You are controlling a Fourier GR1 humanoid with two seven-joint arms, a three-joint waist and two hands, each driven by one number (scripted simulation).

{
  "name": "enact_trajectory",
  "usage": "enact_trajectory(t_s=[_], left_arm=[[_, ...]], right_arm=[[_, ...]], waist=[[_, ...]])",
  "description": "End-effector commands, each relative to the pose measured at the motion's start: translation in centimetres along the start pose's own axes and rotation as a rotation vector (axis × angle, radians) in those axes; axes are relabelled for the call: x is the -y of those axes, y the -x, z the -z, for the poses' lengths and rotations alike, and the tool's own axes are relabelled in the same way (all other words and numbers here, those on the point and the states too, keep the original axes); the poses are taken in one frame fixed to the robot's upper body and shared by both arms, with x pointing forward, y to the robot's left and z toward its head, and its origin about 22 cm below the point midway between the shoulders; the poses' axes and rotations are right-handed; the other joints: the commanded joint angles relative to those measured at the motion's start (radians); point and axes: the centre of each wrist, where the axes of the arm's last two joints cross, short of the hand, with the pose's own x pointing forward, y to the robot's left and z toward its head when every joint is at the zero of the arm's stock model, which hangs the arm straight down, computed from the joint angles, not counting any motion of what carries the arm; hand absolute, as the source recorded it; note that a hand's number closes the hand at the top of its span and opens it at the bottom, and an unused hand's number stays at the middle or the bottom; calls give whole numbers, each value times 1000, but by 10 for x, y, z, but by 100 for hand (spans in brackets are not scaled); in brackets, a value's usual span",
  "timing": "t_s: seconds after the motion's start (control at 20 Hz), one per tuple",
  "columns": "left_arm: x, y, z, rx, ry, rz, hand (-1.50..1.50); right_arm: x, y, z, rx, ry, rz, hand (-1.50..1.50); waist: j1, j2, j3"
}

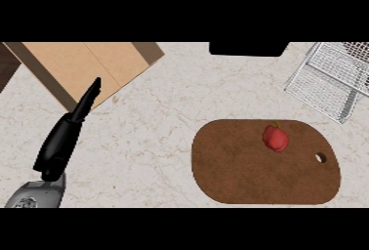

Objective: Pick the tomato from the cutting board and place it in the tiered basket

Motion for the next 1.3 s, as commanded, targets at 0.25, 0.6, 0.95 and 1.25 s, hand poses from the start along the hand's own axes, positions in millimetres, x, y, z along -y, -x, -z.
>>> enact_trajectory(t_s=[0.25,0.6,0.95,1.25], left_arm=[[5,10,-3,-9,4,-5,0],[-7,2,-7,11,15,-1,0],[1,-4,3,3,19,2,0],[4,5,-1,7,6,5,0]], right_arm=[[-89,-41,31,-42,-53,23,150],[-120,-18,35,6,-84,265,-150],[-129,-11,35,83,97,531,-150],[-54,25,24,-45,441,544,-150]], waist=[[8,8,-1],[28,17,2],[22,20,3],[10,22,2]])
